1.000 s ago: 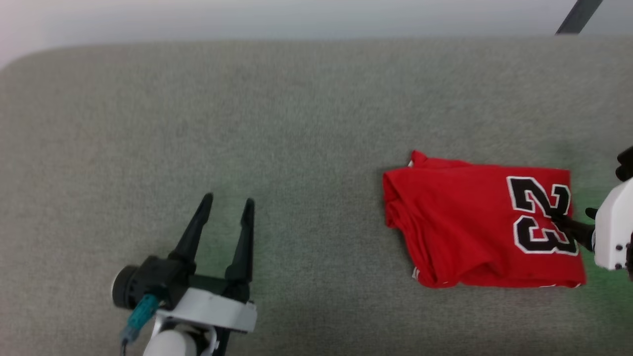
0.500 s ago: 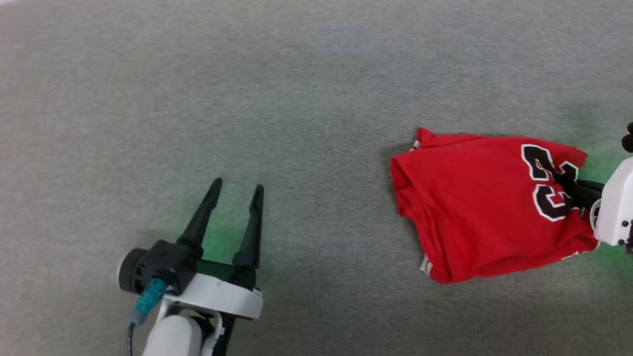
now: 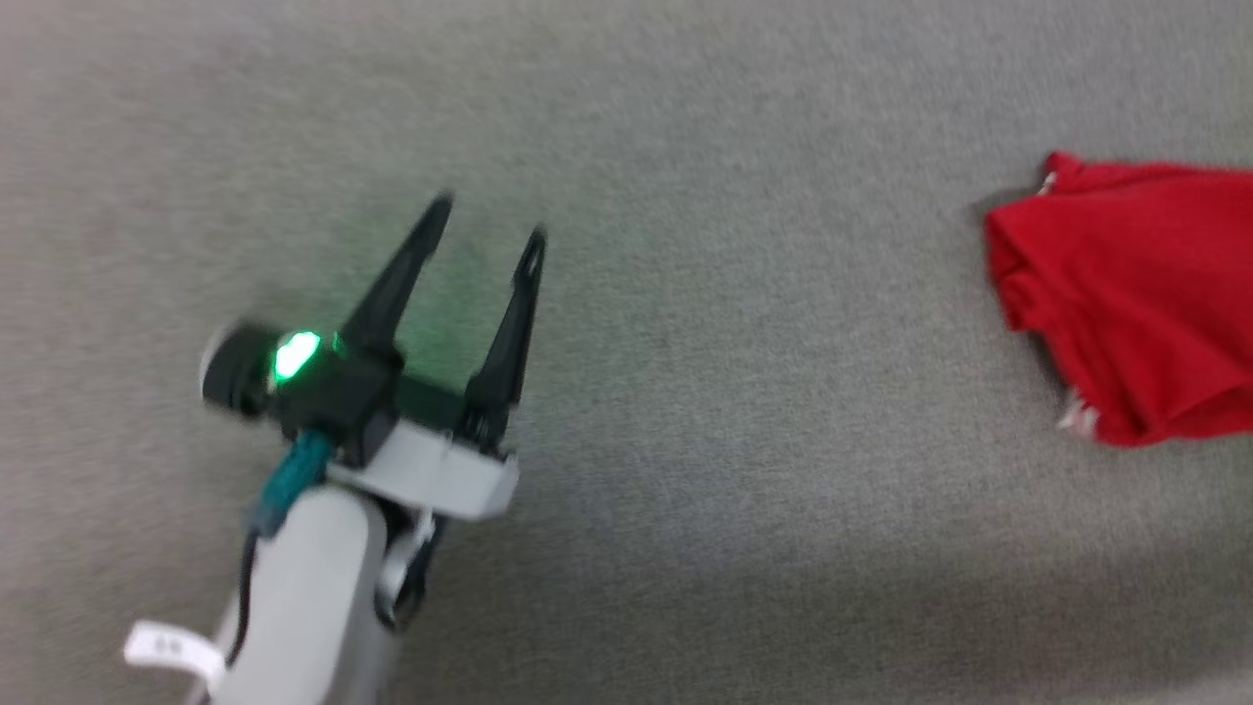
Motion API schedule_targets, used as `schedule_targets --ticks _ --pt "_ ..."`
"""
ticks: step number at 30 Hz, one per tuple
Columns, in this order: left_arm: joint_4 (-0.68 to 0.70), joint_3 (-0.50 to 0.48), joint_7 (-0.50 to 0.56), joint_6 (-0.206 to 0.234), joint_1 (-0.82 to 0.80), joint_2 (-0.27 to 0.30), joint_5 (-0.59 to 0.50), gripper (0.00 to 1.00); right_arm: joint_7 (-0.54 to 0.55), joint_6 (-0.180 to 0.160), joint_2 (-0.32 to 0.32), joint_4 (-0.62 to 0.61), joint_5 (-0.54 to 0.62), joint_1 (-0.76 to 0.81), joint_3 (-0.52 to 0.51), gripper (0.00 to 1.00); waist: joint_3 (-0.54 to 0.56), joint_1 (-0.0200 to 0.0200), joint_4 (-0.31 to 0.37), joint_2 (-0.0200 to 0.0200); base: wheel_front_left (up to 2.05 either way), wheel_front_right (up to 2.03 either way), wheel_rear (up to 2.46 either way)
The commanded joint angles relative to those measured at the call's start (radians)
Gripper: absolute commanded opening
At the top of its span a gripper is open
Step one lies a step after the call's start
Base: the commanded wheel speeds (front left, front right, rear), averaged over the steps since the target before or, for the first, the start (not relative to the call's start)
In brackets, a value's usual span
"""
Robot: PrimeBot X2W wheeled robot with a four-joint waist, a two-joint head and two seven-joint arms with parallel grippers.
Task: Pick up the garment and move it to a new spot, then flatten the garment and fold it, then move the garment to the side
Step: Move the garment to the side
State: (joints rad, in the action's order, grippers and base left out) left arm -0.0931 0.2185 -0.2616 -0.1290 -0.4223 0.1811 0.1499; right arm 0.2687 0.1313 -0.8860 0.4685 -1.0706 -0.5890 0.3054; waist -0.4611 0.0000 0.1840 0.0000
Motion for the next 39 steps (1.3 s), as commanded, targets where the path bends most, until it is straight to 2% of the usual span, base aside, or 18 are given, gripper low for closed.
schedule_targets --ticks 1,8,13,22,28,29,30,31,32,39 --pt "0.001 0.011 -0.004 -0.002 -0.043 0.017 -0.015 1.0 -0.028 -0.001 0.001 0.01 -0.012 -0.028 -0.012 0.0 -0.101 0.0 0.077 0.0 0.0 0.0 0.0" --pt "-0.011 0.089 -0.004 -0.002 -0.258 0.059 -0.019 1.0 -0.159 -0.001 -0.026 0.166 0.055 -0.162 -0.012 0.0 -0.209 0.0 0.092 0.0 0.0 0.0 0.0" --pt "-0.018 0.124 -0.004 -0.002 -0.357 0.071 -0.023 1.0 -0.241 -0.001 -0.01 0.304 0.14 -0.312 0.022 0.0 -0.265 0.0 0.08 0.0 0.0 0.0 0.0" --pt "-0.019 0.136 -0.002 -0.002 -0.401 0.075 -0.037 1.0 -0.361 -0.001 0.02 0.542 0.23 -0.498 0.084 0.0 -0.324 0.0 0.047 0.0 0.0 0.0 0.0" --pt "-0.03 0.123 -0.002 0.0 -0.377 0.089 -0.045 1.0 -0.43 -0.001 0.057 0.626 0.236 -0.536 0.126 0.02 -0.324 0.0 0.046 0.0 0.0 0.0 0.0" --pt "-0.03 0.121 -0.002 0.0 -0.373 0.089 -0.046 1.0 -0.439 -0.001 0.064 0.637 0.235 -0.537 0.134 0.26 -0.32 0.0 0.046 0.0 0.0 0.0 0.0" --pt "-0.03 0.12 -0.002 0.0 -0.368 0.088 -0.046 1.0 -0.445 -0.001 0.068 0.646 0.235 -0.538 0.143 0.44 -0.315 0.0 0.046 0.0 0.0 0.0 0.0" --pt "-0.028 0.119 -0.002 0.0 -0.365 0.087 -0.045 1.0 -0.451 -0.001 0.067 0.656 0.239 -0.541 0.15 0.78 -0.308 0.0 0.045 0.0 0.0 0.0 0.0" --pt "-0.026 0.119 -0.002 0.0 -0.362 0.083 -0.044 1.0 -0.459 -0.001 0.065 0.666 0.24 -0.543 0.157 1.0 -0.299 0.0 0.044 0.0 0.0 0.0 0.0" --pt "-0.033 0.098 -0.002 0.002 -0.292 0.048 -0.017 1.0 -0.497 -0.001 0.072 0.665 0.265 -0.516 0.236 1.0 -0.182 0.0 0.023 0.0 0.0 0.0 0.0"
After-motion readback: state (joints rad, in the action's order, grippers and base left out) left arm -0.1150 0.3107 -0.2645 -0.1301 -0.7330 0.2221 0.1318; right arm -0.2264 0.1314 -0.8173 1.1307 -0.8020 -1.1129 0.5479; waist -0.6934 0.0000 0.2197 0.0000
